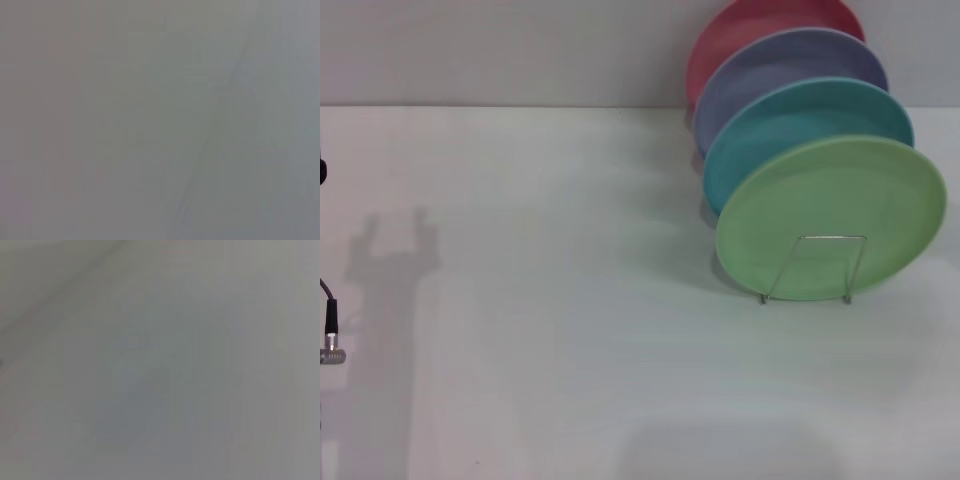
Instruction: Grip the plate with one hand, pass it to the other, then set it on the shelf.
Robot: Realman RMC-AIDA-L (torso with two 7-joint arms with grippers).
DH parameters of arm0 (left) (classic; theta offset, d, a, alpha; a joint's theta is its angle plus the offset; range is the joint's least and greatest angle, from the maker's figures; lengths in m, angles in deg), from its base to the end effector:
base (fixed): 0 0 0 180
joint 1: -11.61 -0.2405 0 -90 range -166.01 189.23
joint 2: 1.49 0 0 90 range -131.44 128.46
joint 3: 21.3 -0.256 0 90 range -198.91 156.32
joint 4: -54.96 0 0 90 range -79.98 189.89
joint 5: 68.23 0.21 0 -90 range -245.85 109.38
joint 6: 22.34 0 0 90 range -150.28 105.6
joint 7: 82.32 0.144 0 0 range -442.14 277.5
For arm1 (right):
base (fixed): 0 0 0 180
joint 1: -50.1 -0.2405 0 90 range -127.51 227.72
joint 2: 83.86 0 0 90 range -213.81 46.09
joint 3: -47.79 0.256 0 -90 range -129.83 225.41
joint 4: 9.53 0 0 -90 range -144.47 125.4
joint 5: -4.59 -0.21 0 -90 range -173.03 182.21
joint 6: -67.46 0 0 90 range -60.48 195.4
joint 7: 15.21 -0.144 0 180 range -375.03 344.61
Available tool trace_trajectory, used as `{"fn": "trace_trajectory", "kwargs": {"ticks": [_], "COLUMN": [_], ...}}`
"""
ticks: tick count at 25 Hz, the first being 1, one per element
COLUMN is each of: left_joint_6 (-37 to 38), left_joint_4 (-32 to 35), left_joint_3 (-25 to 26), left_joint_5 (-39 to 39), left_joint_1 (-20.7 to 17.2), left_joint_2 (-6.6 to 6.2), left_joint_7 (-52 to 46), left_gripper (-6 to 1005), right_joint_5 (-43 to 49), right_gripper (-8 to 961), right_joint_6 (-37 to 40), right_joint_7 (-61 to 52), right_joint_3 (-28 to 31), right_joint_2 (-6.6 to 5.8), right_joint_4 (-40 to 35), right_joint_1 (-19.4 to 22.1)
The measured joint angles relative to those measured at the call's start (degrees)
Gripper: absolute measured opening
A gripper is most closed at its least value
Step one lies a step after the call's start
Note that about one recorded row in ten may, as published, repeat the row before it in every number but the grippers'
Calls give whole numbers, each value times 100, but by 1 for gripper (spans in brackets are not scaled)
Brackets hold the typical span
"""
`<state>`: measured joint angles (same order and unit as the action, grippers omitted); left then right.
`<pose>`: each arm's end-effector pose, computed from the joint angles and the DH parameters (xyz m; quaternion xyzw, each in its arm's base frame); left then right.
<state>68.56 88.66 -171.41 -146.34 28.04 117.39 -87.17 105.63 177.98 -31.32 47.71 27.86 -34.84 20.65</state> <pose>-0.2684 0.2792 -0.0034 -0.5037 -0.2526 -0.5268 0.6364 0.2820 0.3113 0.1298 -0.7432 -0.2207 0.3455 0.5287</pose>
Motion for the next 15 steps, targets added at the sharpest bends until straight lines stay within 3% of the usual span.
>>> {"fn": "trace_trajectory", "kwargs": {"ticks": [2,6,10,12,15], "left_joint_6": [22,19,-15,-248,-306], "left_joint_4": [-43,-163,-351,-880,-1077], "left_joint_3": [7,36,38,53,60], "left_joint_5": [152,383,512,759,818], "left_joint_1": [7,54,124,300,334], "left_joint_2": [-16,-23,-28,-60,-70], "left_joint_7": [191,566,763,582,504], "left_gripper": [612,612,612,612,612], "right_joint_5": [-1357,-2140,-2236,-2174,-2177], "right_gripper": [282,282,282,282,282], "right_joint_6": [-99,-547,-1230,-1721,-2049], "right_joint_7": [-1086,-1904,-2753,-3183,-3452], "right_joint_3": [27,186,268,197,190], "right_joint_2": [-11,-10,27,110,194], "right_joint_4": [289,557,556,546,574], "right_joint_1": [235,374,439,512,551]}}
